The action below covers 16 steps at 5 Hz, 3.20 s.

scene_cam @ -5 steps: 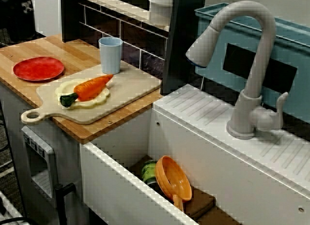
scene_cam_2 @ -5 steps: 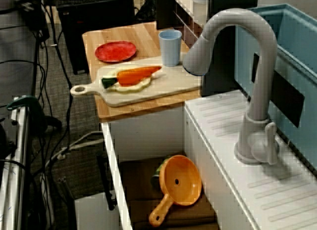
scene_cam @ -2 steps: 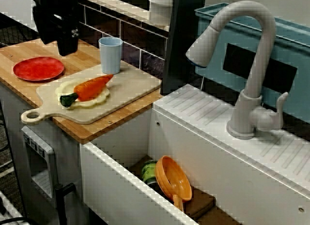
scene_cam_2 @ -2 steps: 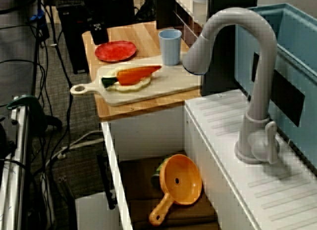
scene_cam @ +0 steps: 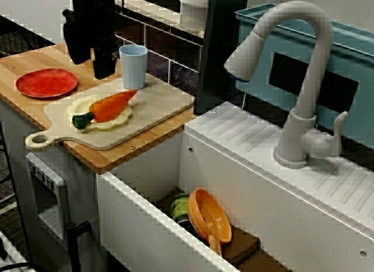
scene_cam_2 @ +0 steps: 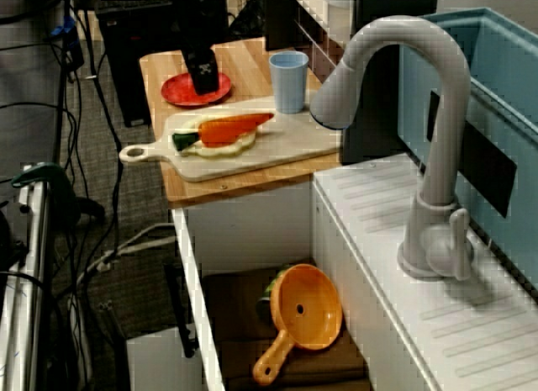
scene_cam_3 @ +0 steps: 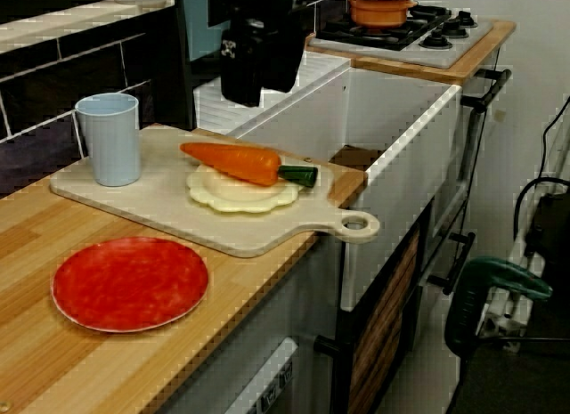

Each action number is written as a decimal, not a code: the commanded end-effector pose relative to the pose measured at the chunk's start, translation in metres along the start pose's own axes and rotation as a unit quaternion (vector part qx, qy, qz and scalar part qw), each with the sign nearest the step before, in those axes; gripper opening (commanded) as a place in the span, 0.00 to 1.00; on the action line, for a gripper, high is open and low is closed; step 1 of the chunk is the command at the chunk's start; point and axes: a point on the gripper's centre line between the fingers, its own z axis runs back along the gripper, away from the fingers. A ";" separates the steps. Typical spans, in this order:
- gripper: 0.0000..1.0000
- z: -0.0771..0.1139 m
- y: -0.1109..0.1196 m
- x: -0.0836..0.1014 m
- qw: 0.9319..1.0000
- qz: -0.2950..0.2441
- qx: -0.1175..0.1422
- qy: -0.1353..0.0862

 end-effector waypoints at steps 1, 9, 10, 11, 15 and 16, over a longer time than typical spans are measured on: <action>1.00 -0.015 0.003 0.037 0.999 0.042 0.026 -0.022; 1.00 -0.045 0.012 0.010 0.992 0.119 0.038 -0.007; 1.00 -0.048 0.014 0.009 0.991 0.129 0.038 -0.002; 1.00 -0.050 0.013 0.008 0.990 0.135 0.038 0.000; 0.00 -0.025 0.024 0.007 0.988 0.153 0.023 -0.013; 0.00 -0.008 0.042 0.010 0.987 0.159 0.020 -0.021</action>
